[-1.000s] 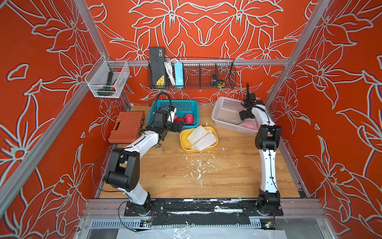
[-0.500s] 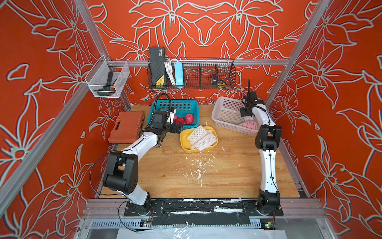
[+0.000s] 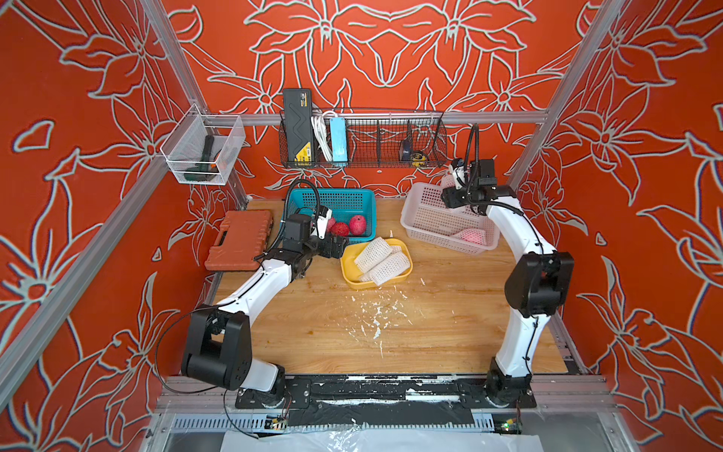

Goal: Remove foam nets from apples
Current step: Pick up the apple from the basket, then place the apple at the center of the board.

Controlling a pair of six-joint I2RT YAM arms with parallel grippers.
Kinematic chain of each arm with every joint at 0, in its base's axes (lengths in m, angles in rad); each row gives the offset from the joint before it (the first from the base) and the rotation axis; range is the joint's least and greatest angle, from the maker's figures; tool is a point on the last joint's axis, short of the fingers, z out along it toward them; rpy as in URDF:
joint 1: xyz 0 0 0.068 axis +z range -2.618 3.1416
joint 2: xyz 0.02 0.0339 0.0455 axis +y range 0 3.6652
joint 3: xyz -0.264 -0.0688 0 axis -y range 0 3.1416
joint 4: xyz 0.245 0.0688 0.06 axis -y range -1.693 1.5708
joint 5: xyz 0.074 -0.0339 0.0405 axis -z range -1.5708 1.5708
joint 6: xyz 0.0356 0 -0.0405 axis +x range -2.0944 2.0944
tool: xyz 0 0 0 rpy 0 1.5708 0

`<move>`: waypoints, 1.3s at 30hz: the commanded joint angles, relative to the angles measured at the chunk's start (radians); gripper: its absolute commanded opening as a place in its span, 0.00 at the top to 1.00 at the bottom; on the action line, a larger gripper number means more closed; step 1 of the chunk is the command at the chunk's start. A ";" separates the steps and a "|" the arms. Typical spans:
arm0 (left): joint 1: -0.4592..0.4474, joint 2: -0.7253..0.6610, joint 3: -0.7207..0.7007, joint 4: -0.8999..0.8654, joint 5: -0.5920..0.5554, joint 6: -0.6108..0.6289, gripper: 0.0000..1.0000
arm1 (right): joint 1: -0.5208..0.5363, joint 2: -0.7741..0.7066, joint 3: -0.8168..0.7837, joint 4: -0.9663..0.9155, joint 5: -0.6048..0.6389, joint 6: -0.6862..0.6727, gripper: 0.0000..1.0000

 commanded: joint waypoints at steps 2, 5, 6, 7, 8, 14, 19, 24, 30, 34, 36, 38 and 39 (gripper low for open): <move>-0.007 -0.063 -0.005 -0.036 0.047 -0.039 0.02 | 0.091 -0.210 -0.265 0.152 -0.106 -0.021 0.42; -0.014 -0.113 -0.024 -0.075 0.065 -0.048 0.02 | 0.143 -0.386 -0.487 0.257 -0.193 -0.033 0.42; -0.016 -0.141 -0.043 -0.073 0.070 -0.055 0.02 | 0.162 -0.443 -0.565 0.282 -0.239 -0.057 0.42; -0.017 -0.165 -0.055 -0.071 0.069 -0.059 0.02 | 0.180 -0.489 -0.622 0.298 -0.272 -0.082 0.42; -0.017 -0.196 -0.076 -0.069 0.069 -0.065 0.02 | 0.197 -0.542 -0.686 0.305 -0.326 -0.130 0.42; -0.017 -0.327 -0.154 -0.117 0.076 -0.074 0.02 | 0.277 -0.796 -1.003 0.383 -0.489 -0.243 0.40; -0.017 -0.405 -0.219 -0.142 0.103 -0.079 0.02 | 0.336 -0.878 -1.135 0.355 -0.574 -0.383 0.39; -0.018 -0.467 -0.290 -0.147 0.133 -0.114 0.02 | 0.449 -0.827 -1.183 0.313 -0.540 -0.529 0.39; -0.016 -0.480 -0.343 -0.149 0.139 -0.101 0.03 | 0.586 -0.660 -1.165 0.304 -0.425 -0.661 0.39; -0.017 -0.461 -0.347 -0.139 0.132 -0.079 0.04 | 0.602 -0.577 -1.128 0.310 -0.414 -0.693 0.37; -0.016 -0.449 -0.348 -0.136 0.122 -0.066 0.04 | 0.617 -0.530 -1.086 0.253 -0.405 -0.736 0.37; -0.017 -0.442 -0.351 -0.129 0.115 -0.058 0.04 | 0.629 -0.495 -1.064 0.236 -0.374 -0.756 0.36; -0.016 -0.440 -0.353 -0.125 0.113 -0.053 0.05 | 0.635 -0.478 -1.051 0.224 -0.361 -0.773 0.36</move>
